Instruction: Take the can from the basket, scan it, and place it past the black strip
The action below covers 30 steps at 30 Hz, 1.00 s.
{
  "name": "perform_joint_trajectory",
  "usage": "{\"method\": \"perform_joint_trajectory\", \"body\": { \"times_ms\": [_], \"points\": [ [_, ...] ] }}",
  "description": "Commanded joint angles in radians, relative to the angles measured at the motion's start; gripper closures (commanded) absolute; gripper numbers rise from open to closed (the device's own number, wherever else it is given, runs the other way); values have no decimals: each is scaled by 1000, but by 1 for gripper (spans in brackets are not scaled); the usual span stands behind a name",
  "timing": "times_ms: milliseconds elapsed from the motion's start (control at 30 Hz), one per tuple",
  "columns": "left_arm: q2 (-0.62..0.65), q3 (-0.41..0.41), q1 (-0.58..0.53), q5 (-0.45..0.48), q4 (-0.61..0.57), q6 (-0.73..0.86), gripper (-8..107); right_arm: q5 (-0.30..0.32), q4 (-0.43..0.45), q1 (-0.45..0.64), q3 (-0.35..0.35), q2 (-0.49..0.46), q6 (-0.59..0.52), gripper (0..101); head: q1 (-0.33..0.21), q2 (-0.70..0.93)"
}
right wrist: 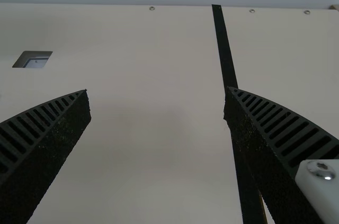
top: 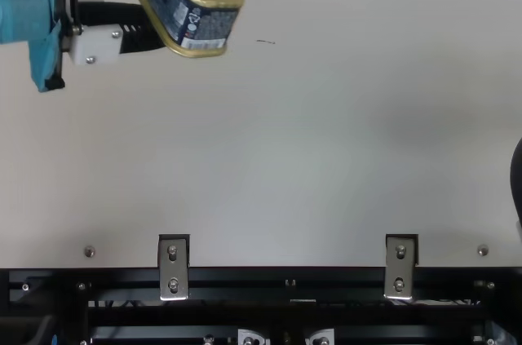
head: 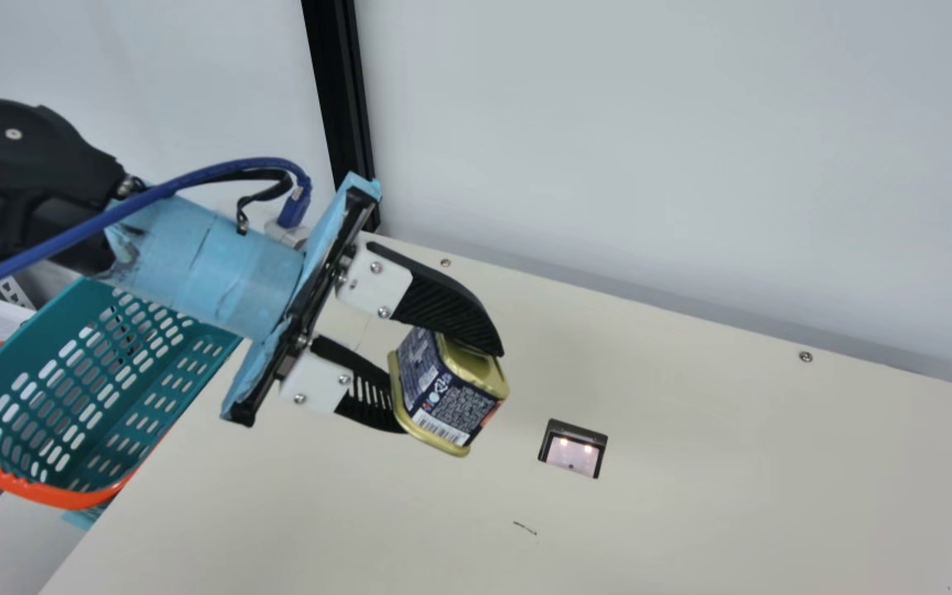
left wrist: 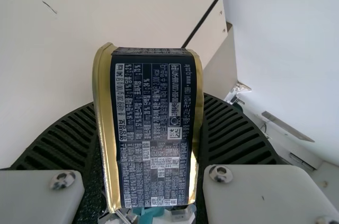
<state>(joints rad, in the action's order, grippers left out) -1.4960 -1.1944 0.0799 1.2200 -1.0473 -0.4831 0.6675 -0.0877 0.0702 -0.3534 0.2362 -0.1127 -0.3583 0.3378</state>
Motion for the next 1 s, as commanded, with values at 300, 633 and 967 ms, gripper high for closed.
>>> {"method": "perform_joint_trajectory", "body": {
  "times_ms": [300, 633, 967],
  "points": [
    [63, 26, -27, 0, -29, -30, 89, 0, 0, 0, 0, 0, 0, 0, -29, 24],
    [105, 28, -42, 0, -65, -86, 89, 0, 0, 0, 0, 0, 0, 0, -29, 24],
    [124, -22, -20, 0, -110, -140, 89, 0, 0, 0, 0, 0, 0, 0, -29, 24]
  ]
}}
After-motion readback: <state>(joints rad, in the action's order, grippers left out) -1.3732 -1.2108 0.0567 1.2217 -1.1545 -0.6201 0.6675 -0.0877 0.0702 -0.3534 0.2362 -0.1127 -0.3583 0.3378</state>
